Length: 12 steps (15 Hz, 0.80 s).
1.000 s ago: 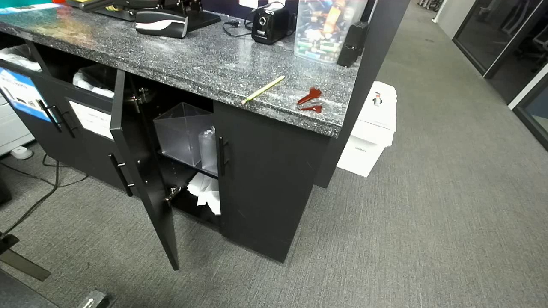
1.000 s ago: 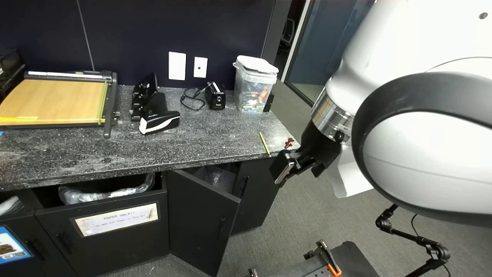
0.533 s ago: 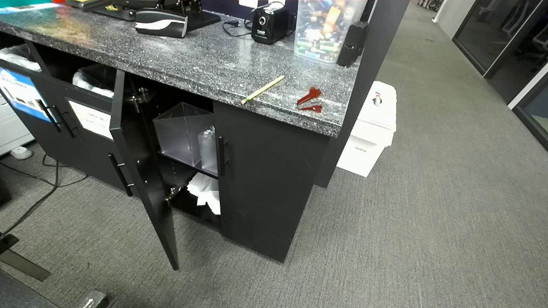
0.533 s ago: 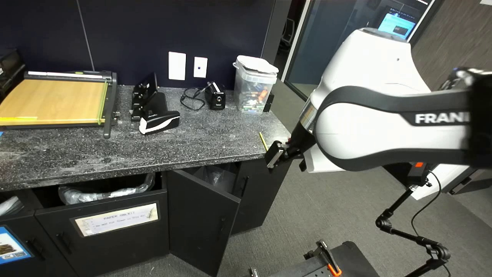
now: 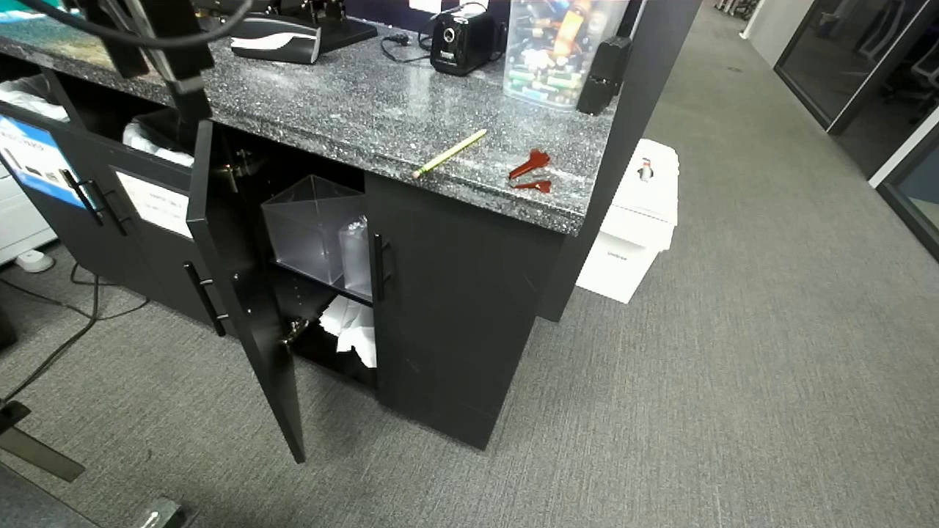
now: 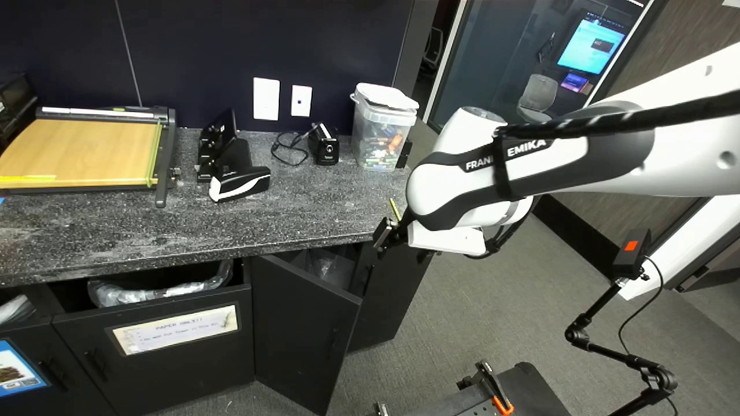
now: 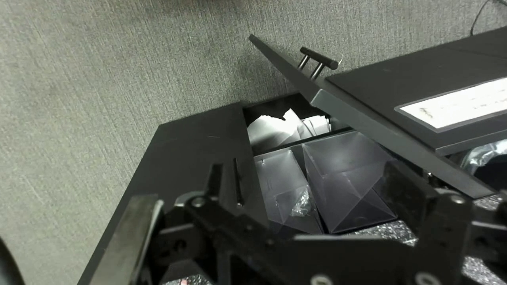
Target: Close the drawer door
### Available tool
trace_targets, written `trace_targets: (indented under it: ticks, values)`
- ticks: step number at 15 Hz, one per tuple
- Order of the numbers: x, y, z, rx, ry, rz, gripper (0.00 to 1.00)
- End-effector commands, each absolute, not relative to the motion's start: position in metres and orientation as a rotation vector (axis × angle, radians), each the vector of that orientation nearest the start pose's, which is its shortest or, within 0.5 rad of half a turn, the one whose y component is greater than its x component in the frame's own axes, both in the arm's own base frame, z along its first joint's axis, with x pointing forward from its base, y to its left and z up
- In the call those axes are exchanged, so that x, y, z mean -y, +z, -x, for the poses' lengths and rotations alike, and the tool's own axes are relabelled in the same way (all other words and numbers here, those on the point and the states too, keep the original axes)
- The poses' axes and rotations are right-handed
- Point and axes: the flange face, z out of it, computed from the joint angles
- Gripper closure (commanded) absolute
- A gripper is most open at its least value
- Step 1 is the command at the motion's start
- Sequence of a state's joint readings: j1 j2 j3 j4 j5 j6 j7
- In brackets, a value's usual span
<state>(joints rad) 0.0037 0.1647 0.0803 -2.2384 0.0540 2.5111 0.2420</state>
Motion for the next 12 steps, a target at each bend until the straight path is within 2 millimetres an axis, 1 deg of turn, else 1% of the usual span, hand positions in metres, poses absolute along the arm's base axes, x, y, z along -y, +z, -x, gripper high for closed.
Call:
trace_targets:
  ticks: [1,3,5,6,9,11,12]
  values:
    - [-0.053,0.268,-0.574,-0.354,-0.1,3.033,0.0]
    - [-0.064,0.245,-0.577,-0.354,-0.029,3.026,0.0]
    - [-0.077,0.228,-0.577,-0.362,0.045,2.999,0.0]
    - [-0.084,0.218,-0.575,-0.37,0.078,2.986,0.0]
    - [-0.103,0.182,-0.561,-0.411,0.153,2.987,0.0]
    - [-0.116,0.159,-0.556,-0.433,0.198,2.987,0.0]
    - [-0.119,0.146,-0.556,-0.426,0.209,2.989,0.0]
